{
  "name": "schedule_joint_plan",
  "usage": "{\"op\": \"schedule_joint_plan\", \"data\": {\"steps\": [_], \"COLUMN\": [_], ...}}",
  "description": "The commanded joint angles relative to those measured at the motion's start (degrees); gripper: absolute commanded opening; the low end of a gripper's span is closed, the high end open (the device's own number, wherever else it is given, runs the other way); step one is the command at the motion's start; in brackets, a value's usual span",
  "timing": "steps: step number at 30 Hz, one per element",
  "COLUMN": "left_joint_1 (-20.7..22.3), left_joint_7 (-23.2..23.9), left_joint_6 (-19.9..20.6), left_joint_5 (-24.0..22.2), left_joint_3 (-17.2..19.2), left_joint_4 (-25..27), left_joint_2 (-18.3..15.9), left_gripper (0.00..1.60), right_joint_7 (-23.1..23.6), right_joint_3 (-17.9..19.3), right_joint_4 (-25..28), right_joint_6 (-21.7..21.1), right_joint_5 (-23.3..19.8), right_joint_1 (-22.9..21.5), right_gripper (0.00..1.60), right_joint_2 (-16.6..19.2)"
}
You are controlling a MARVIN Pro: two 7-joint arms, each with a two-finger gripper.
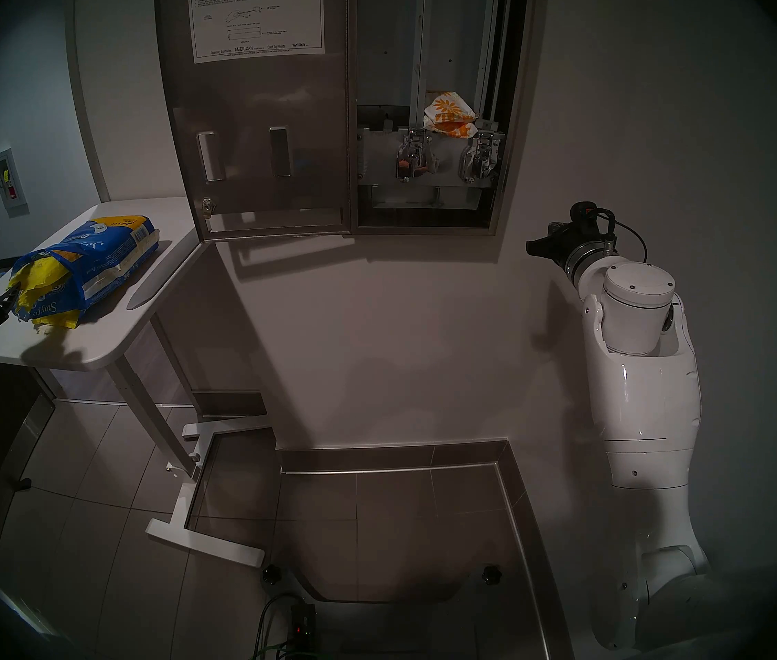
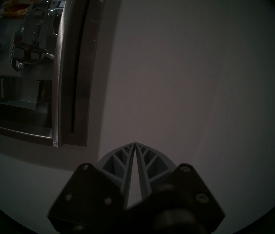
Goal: Open the dispenser door, put the pads inside, close the door
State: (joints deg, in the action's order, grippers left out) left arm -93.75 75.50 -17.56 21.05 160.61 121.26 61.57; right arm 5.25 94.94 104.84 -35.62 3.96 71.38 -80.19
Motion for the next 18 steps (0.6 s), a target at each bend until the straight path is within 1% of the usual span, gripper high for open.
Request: {"op": "schedule_joint_plan", "data": {"steps": [1, 3, 7, 10, 13, 18], "left_joint_1": [-0.8, -0.83, 0.03, 1.31, 2.45, 2.81], "left_joint_7": [0.92, 0.73, -1.1, -3.66, -5.81, -7.15], "left_joint_6": [-0.74, -1.25, -2.08, -2.74, -2.57, -2.64], "left_joint_5": [-0.75, -0.01, 2.24, 4.24, 6.44, 7.82], "left_joint_3": [1.77, 1.65, 0.37, -1.17, -3.02, -4.22], "left_joint_4": [0.63, 0.09, -1.22, -2.38, -3.55, -3.93], "left_joint_2": [0.44, 0.35, 0.35, 0.62, 0.33, 0.65], "left_gripper": [1.6, 1.6, 1.6, 1.6, 1.6, 1.6], "right_joint_7": [0.12, 0.11, 0.1, 0.08, 0.07, 0.06], "right_joint_3": [0.0, 0.0, -0.01, -0.02, -0.02, -0.03], "right_joint_4": [0.74, 0.74, 0.74, 0.74, 0.74, 0.74], "right_joint_6": [0.22, 0.22, 0.22, 0.22, 0.22, 0.22], "right_joint_5": [-0.11, -0.12, -0.13, -0.14, -0.16, -0.18], "right_joint_1": [-0.54, -0.54, -0.54, -0.54, -0.54, -0.54], "right_gripper": [0.51, 0.51, 0.51, 0.51, 0.51, 0.51], "right_joint_2": [0.04, 0.05, 0.06, 0.06, 0.08, 0.09]}}
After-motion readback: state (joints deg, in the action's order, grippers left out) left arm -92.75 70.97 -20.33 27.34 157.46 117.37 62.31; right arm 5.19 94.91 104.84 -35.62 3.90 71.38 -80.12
